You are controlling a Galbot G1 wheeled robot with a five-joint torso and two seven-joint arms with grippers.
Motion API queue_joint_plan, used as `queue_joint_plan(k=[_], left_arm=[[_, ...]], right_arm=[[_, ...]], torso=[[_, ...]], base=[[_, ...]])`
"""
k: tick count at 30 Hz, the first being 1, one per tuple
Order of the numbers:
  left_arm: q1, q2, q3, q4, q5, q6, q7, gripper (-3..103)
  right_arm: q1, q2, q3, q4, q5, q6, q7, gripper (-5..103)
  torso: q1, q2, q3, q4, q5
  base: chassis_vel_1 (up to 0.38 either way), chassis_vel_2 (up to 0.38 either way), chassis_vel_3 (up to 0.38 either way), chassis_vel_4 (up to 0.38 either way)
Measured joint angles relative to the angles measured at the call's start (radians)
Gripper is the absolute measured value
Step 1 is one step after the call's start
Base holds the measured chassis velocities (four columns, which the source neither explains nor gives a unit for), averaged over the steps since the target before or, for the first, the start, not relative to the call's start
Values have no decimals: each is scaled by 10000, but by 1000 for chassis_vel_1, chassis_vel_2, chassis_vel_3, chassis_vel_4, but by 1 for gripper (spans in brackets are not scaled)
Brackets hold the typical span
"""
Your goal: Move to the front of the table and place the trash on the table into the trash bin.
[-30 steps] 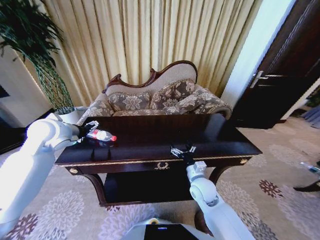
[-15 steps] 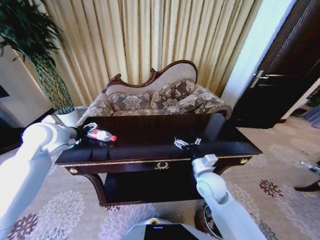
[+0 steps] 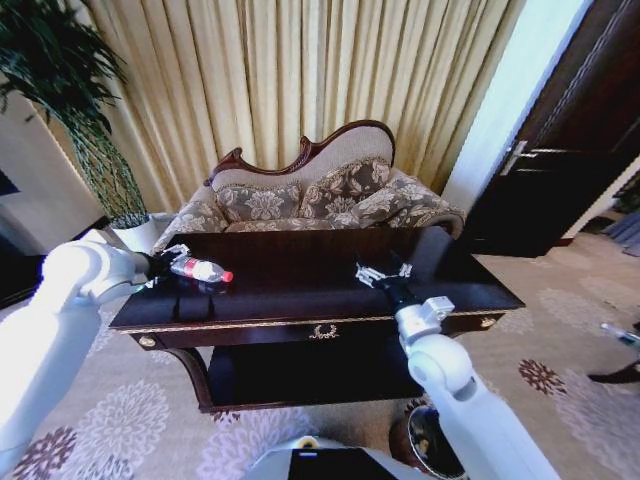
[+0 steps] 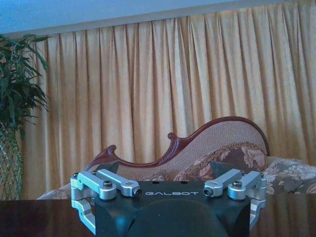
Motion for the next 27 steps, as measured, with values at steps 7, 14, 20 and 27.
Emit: queue_joint_plan(k=[7, 14, 20, 27], left_arm=[[-32, -29, 45, 95, -70, -12, -41, 100], [-174, -32, 45, 215, -312, -66, -179, 98], [-251, -121, 144, 367, -352, -93, -237, 92], [-265, -166, 176, 529, -350, -93, -241, 97]], right_arm=[[39, -32, 14, -33, 84, -43, -1, 100], [65, -47, -15, -74, 91, -50, -1, 100], [72, -132, 85, 39, 298, -134, 53, 100], [60, -134, 104, 83, 313, -146, 61, 100]], torso=[[0, 0, 0, 0, 0], [0, 0, 0, 0, 1], [0, 1, 0, 1, 0], [0, 1, 0, 1, 0]], base=[[0, 0, 0, 0], [0, 0, 0, 0], [0, 0, 0, 0], [0, 0, 0, 0]])
